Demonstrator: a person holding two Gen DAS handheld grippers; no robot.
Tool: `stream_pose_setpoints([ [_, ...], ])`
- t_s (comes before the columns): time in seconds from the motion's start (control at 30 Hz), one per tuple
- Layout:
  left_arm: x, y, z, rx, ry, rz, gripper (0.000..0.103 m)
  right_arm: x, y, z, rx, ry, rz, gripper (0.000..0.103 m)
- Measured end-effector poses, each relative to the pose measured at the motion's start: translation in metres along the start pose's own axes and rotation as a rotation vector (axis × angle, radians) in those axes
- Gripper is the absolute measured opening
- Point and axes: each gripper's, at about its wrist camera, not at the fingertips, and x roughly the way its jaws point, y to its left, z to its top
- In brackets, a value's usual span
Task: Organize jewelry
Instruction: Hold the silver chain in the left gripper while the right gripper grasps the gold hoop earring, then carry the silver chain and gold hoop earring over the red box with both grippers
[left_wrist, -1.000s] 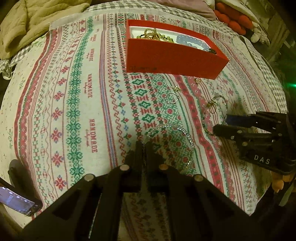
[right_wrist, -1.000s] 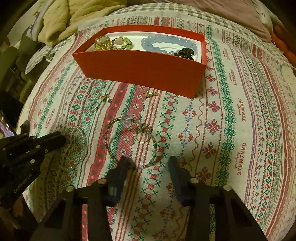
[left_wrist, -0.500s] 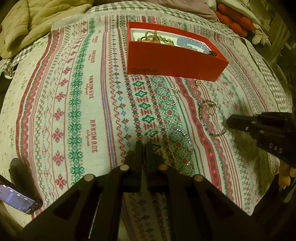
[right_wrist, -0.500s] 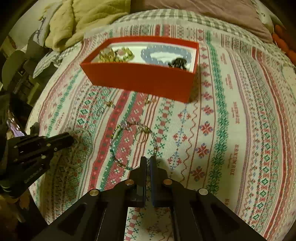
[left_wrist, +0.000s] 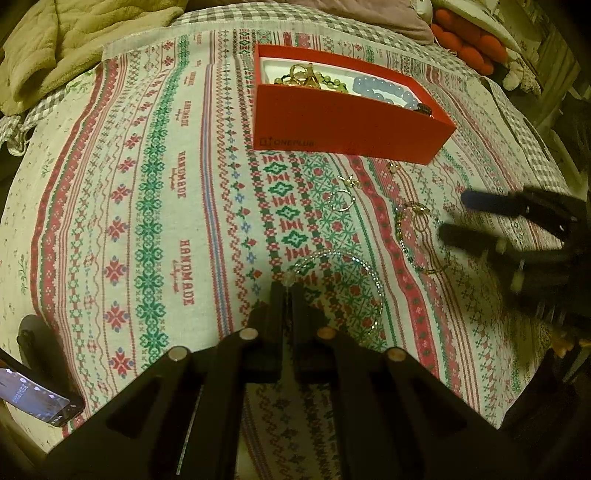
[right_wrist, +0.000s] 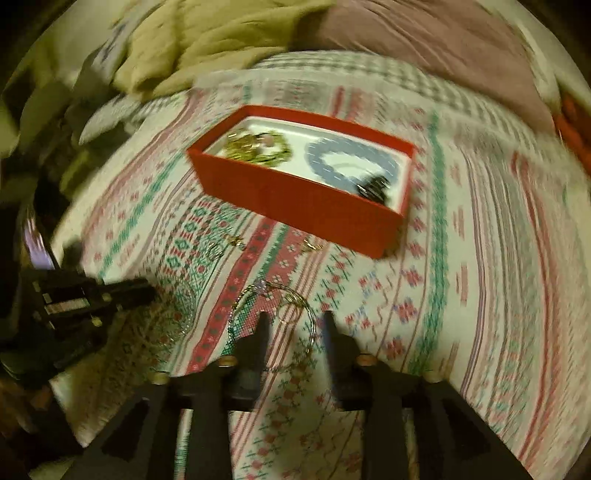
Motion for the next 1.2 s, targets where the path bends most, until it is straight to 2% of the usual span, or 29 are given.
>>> stream_pose_setpoints([
  [0.03,0.0,0.0,0.0,-0.001,0.001,-0.001,0.005,0.002,0.007,0.0,-0.056,-0.016,-0.01,0.061],
  [0.13,0.0,0.001,0.0,-0.001,0.003,-0.005,0.005,0.011,0.018,0.002,-0.149,-0.01,-0.016,0.061],
  [0.27,0.001,0.002,0.001,-0.002,0.009,-0.01,0.005,0.032,0.025,0.005,-0.229,0.047,-0.069,0.056],
  [0.43,0.003,0.003,0.004,-0.004,0.016,-0.019,0.005,0.039,0.029,0.012,-0.296,0.033,-0.051,0.055],
  [0.47,0.003,0.004,0.004,-0.004,0.016,-0.02,0.005,0.04,0.03,0.014,-0.306,0.029,-0.035,0.05],
  [0.57,0.004,0.004,0.006,-0.004,0.018,-0.023,0.005,0.045,0.031,0.02,-0.327,0.029,0.017,0.038],
  [0.63,0.004,0.005,0.006,-0.003,0.02,-0.026,0.005,0.049,0.032,0.024,-0.33,0.029,0.036,0.035],
  [0.93,0.006,0.007,0.008,-0.012,0.026,-0.043,0.005,0.064,0.021,0.038,-0.273,0.023,0.122,0.033],
  [1.0,0.006,0.008,0.008,-0.015,0.027,-0.046,0.005,0.066,0.02,0.041,-0.262,0.019,0.127,0.023],
  [1.03,0.006,0.009,0.008,-0.017,0.028,-0.048,0.005,0.066,0.021,0.042,-0.257,0.022,0.136,0.011],
  [1.07,0.006,0.009,0.008,-0.02,0.028,-0.05,0.005,0.065,0.022,0.042,-0.25,0.025,0.138,0.007],
  [1.2,0.002,0.011,0.008,-0.023,0.022,-0.045,0.005,0.057,0.025,0.041,-0.233,0.032,0.129,0.004],
])
